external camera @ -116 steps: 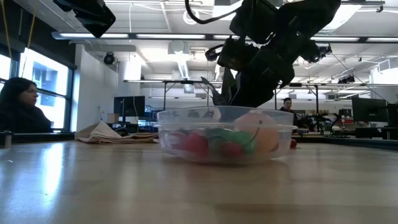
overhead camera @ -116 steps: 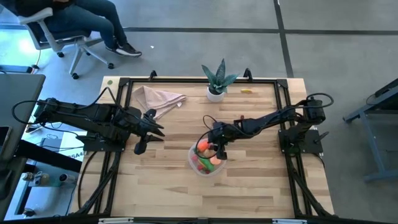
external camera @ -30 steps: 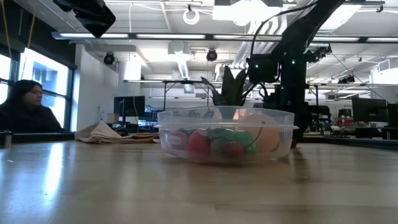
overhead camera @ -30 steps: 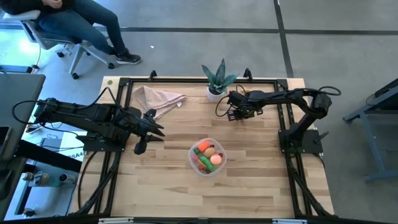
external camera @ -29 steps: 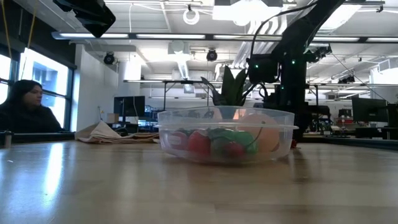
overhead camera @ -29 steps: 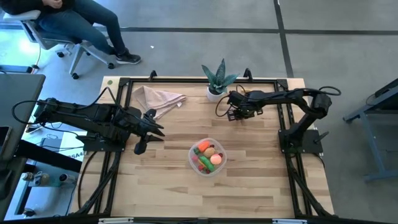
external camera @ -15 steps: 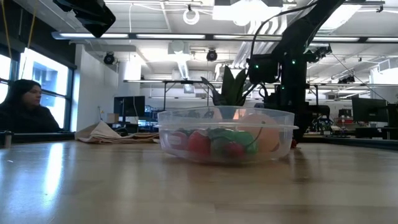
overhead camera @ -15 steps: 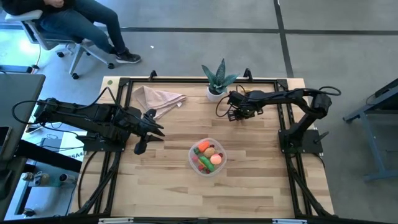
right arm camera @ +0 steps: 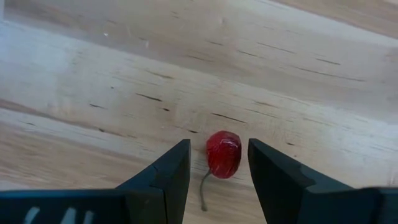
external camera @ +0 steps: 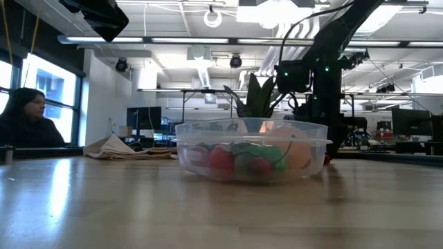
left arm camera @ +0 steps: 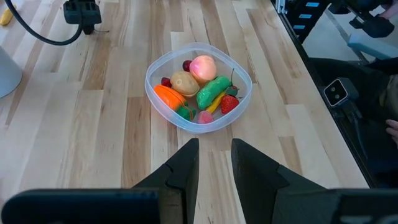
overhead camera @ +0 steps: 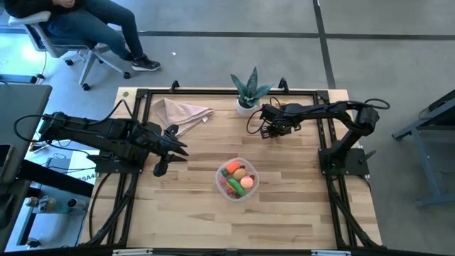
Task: Pick and placing Produce into tupperware
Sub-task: Put the cherry into the transparent container
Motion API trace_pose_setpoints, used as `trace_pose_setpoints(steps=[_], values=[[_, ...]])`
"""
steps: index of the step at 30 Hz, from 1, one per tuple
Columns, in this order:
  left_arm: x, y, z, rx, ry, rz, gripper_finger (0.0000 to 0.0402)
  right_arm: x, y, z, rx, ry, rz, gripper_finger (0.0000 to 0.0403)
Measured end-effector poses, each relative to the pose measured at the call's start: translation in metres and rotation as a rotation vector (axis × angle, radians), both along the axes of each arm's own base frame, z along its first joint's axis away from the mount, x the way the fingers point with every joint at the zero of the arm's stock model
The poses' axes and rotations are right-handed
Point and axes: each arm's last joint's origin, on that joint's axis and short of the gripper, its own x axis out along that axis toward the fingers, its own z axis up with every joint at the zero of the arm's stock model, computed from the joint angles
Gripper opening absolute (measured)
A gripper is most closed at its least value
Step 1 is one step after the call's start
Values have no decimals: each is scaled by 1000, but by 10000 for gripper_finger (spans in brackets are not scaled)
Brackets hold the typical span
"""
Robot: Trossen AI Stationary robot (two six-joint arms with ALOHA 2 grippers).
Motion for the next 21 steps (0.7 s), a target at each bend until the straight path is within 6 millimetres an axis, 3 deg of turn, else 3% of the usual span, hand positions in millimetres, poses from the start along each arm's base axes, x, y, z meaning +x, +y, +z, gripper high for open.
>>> trace_pose_setpoints(steps=[21], values=[[0, 0, 0, 0, 0, 0, 83, -1, 1, 0, 6, 5, -20, 153]])
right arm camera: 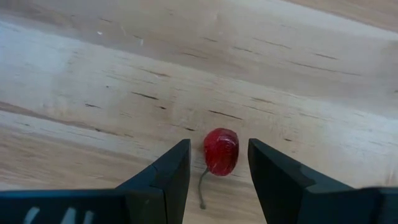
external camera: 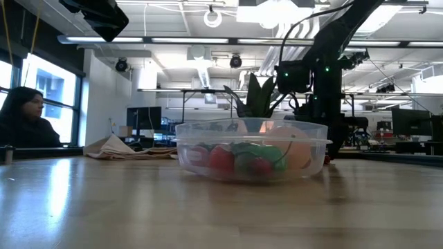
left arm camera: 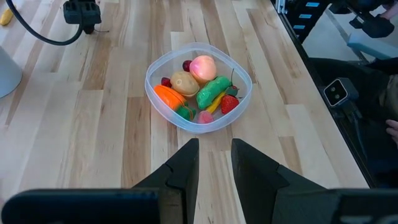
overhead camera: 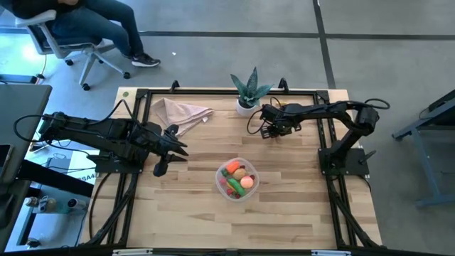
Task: Pick and placing Produce into tupperware
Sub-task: Put the cherry into the transparent container
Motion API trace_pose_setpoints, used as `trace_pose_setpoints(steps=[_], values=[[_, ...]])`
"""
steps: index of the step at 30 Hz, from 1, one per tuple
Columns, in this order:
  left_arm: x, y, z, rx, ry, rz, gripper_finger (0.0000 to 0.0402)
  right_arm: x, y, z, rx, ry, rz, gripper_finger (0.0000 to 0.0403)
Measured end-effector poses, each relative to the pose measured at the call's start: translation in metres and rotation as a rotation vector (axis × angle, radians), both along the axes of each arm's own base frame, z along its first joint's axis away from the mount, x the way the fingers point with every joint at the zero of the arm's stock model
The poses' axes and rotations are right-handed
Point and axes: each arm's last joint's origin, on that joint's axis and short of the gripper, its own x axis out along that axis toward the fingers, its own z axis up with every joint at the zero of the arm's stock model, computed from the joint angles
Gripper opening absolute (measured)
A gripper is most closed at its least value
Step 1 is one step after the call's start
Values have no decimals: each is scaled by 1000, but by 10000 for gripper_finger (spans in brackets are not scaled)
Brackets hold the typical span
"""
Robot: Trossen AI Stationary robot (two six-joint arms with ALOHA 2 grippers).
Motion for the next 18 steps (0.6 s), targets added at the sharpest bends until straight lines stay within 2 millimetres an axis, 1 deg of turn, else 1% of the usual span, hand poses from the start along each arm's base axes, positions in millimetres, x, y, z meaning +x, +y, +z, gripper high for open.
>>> trace_pose_setpoints(steps=[18], values=[[0, 0, 0, 0, 0, 0, 83, 0, 0, 0, 2, -1, -21, 153]])
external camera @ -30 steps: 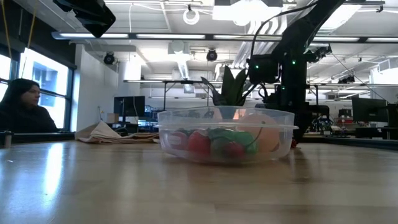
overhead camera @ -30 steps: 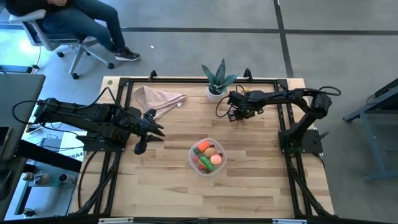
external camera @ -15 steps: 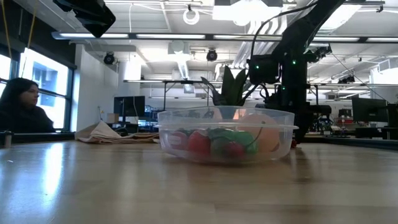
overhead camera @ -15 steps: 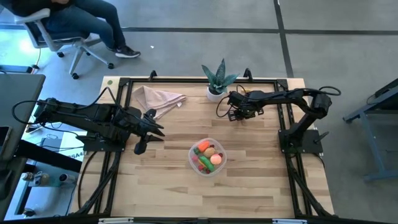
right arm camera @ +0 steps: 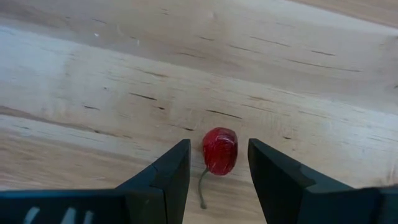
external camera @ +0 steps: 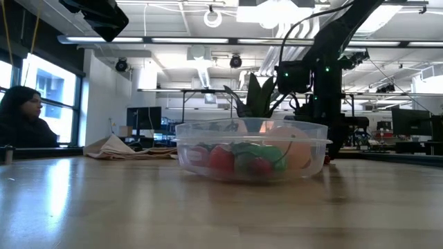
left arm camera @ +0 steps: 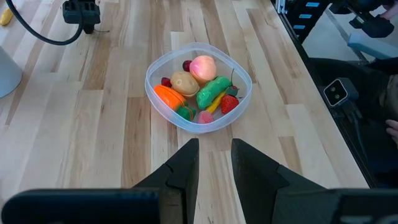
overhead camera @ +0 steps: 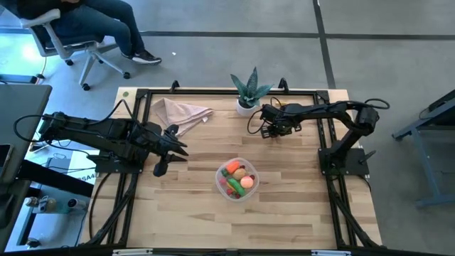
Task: Pick and placing Produce into tupperware
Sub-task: Put the cherry into the transparent container
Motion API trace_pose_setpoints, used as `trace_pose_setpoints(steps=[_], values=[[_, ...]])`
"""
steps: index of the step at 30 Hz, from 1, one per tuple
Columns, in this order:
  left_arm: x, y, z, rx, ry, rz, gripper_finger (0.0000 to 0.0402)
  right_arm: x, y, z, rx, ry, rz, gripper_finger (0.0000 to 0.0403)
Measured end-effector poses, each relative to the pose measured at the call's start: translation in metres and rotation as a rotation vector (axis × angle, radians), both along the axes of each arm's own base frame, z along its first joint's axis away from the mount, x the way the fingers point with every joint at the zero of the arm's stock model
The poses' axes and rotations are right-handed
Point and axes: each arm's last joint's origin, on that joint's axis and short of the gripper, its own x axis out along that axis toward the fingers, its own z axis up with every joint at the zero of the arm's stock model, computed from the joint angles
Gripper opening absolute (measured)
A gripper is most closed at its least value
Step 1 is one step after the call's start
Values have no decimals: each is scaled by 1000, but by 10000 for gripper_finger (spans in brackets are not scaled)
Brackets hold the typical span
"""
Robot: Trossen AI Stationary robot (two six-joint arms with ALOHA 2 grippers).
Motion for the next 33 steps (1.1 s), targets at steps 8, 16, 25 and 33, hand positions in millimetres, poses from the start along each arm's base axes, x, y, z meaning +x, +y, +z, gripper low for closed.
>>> trace_pose_setpoints(steps=[8, 16, 25, 33], values=[[0, 0, 0, 0, 0, 0, 83, 0, 0, 0, 2, 0, 1, 153], [0, 0, 0, 0, 0, 0, 83, 0, 0, 0, 7, -3, 1, 153], [0, 0, 0, 0, 0, 0, 83, 1, 0, 0, 2, -13, 4, 116], [0, 0, 0, 0, 0, 0, 83, 1, 0, 0, 17, -23, 4, 110]])
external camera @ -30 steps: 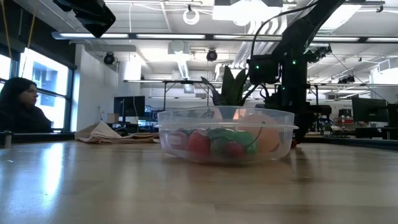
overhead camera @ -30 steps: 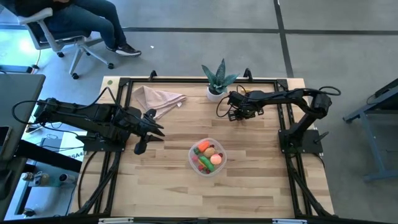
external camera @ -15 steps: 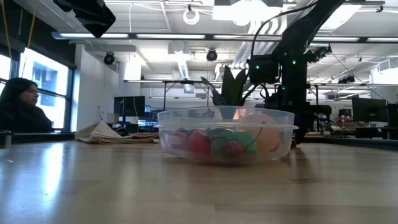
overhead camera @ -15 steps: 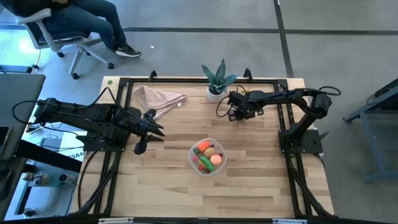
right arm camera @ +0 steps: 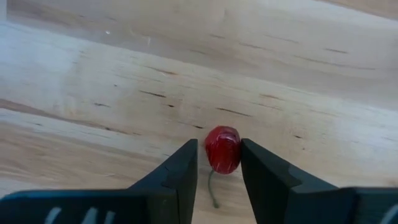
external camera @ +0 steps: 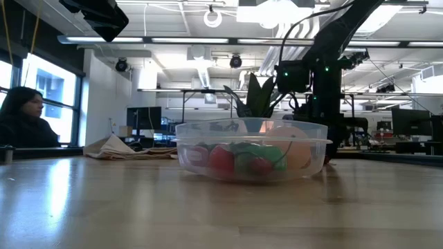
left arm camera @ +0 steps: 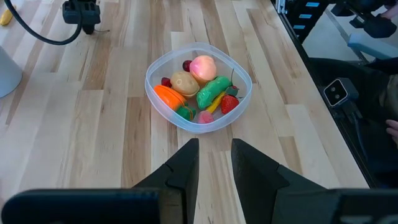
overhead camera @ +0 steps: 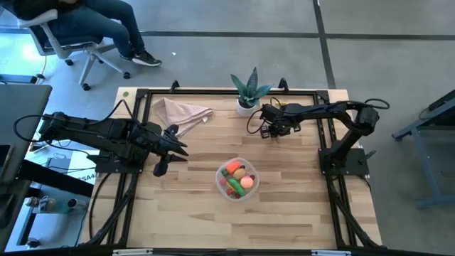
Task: Pick and placing Produce into tupperware
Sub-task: Put the cherry into the transparent container
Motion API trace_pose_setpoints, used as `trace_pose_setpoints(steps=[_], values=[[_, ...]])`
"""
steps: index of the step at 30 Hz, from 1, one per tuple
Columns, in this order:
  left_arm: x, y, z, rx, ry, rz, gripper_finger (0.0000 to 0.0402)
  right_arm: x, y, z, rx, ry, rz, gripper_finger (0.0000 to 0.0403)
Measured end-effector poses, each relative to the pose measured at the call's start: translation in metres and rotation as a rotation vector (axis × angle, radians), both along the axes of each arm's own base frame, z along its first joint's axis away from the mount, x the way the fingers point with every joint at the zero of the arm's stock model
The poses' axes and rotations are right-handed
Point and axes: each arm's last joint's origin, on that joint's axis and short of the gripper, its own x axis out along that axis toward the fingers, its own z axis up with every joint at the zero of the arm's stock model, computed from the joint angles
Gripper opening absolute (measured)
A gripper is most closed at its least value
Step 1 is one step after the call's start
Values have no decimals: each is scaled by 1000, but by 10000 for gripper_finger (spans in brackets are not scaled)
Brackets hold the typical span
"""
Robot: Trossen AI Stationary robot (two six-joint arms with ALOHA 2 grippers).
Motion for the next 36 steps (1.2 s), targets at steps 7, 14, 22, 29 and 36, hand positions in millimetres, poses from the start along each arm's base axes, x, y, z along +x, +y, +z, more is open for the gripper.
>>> trace_pose_setpoints(steps=[7, 14, 22, 29, 36], values=[[0, 0, 0, 0, 0, 0, 83, 0, 1, 0, 26, -2, 4, 110], [0, 0, 0, 0, 0, 0, 83, -1, 1, 0, 8, 8, 11, 110], [0, 0, 0, 0, 0, 0, 83, -1, 0, 0, 1, 13, 27, 110], [0, 0, 0, 0, 0, 0, 83, 0, 0, 0, -8, 10, 36, 110], [0, 0, 0, 0, 0, 0, 83, 0, 0, 0, -7, 9, 36, 101]])
